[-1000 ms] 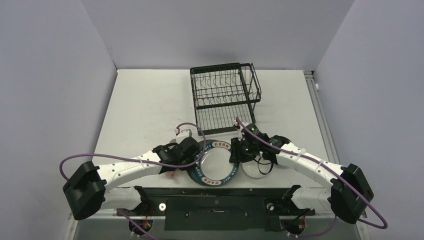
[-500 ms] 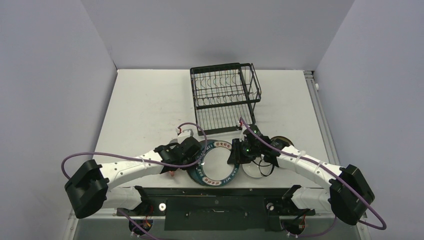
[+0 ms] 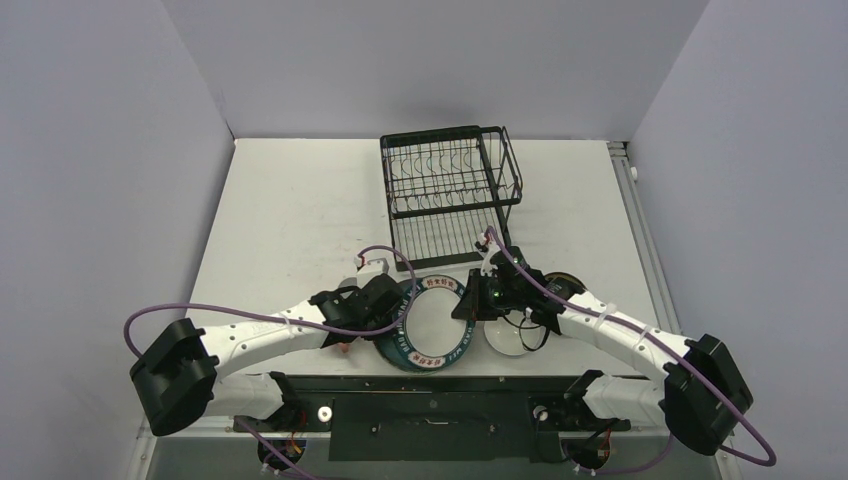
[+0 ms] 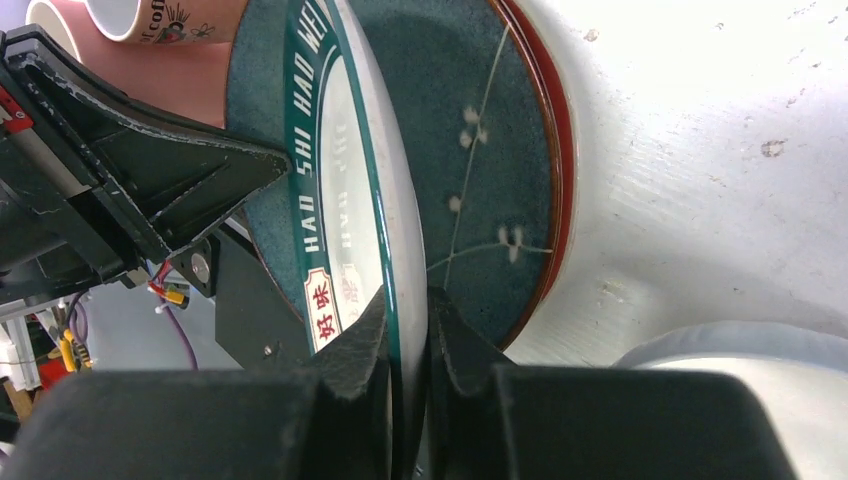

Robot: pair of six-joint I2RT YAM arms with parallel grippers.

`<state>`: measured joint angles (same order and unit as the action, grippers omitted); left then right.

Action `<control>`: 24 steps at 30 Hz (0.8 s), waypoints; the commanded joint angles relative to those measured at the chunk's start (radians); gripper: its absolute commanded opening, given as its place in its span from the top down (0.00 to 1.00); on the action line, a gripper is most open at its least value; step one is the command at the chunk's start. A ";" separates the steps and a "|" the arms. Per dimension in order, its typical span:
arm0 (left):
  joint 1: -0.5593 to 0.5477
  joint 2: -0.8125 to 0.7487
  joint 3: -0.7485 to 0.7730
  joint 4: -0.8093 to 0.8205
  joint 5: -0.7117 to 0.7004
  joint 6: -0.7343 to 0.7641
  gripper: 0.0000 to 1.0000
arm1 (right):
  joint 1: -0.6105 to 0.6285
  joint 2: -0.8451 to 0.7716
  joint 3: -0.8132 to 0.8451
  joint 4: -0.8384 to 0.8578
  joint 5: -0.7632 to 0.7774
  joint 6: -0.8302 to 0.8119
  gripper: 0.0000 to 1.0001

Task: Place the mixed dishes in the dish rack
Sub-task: Pick up the plate from the corner of the board.

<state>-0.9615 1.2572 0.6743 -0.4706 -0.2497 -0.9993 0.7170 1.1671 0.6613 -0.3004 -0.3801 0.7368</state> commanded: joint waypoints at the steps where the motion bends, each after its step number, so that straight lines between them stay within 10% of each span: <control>1: -0.016 0.015 -0.001 0.000 0.031 0.017 1.00 | 0.016 -0.010 0.022 0.032 -0.044 -0.034 1.00; 11: -0.016 0.011 0.009 0.018 0.035 0.028 0.99 | -0.006 -0.062 0.056 -0.082 0.033 -0.093 1.00; 24: -0.015 -0.070 0.068 -0.018 0.024 0.089 0.53 | -0.032 -0.127 0.127 -0.218 0.113 -0.160 1.00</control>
<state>-0.9745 1.2388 0.6838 -0.4606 -0.2115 -0.9463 0.6930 1.0782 0.7189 -0.4812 -0.3088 0.6212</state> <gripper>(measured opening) 0.419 0.074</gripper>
